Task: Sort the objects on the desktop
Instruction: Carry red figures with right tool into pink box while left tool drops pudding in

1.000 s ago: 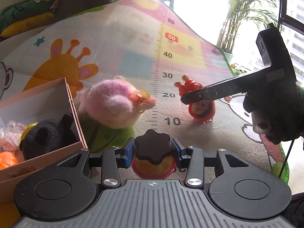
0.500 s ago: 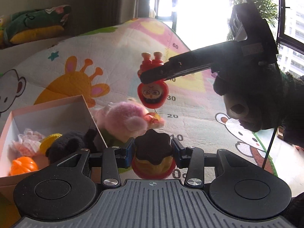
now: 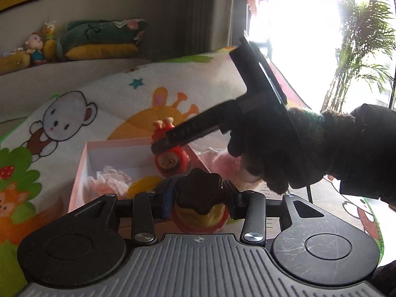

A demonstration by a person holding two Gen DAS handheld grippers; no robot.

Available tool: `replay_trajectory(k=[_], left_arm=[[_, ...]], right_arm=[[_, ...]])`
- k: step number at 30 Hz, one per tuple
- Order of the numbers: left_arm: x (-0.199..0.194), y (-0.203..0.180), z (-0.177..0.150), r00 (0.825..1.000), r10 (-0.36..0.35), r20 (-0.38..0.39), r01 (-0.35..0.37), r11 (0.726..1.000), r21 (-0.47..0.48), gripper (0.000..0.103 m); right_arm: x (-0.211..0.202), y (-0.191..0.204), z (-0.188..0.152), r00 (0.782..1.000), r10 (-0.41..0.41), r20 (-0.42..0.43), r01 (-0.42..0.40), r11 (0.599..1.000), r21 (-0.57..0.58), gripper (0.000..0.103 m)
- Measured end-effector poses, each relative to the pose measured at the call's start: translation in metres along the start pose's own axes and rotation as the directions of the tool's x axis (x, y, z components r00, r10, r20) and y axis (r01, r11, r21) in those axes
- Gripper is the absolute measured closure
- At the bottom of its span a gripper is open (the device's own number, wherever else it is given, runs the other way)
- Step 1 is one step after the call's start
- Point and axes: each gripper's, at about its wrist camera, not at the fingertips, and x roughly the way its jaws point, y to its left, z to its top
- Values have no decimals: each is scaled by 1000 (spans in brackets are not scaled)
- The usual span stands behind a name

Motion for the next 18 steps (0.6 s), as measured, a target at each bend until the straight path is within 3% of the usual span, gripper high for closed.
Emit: replay_trajectory(k=[10,13,18], left_arm=[[10,58,32,988,155,27,-154,987,-48,58],[19,71,42,981,195,10,-194,980,-46,58],[61,89,58,980,183,-77,-186,982,-36,58]], right_arm=[[22,2,-2,997,-49,-65,47,998,-30,50],[6,1,-5,999,-49,-15,48,999,-7,49],[-44,-5,-19,992,-64,112,64,998,4,42]])
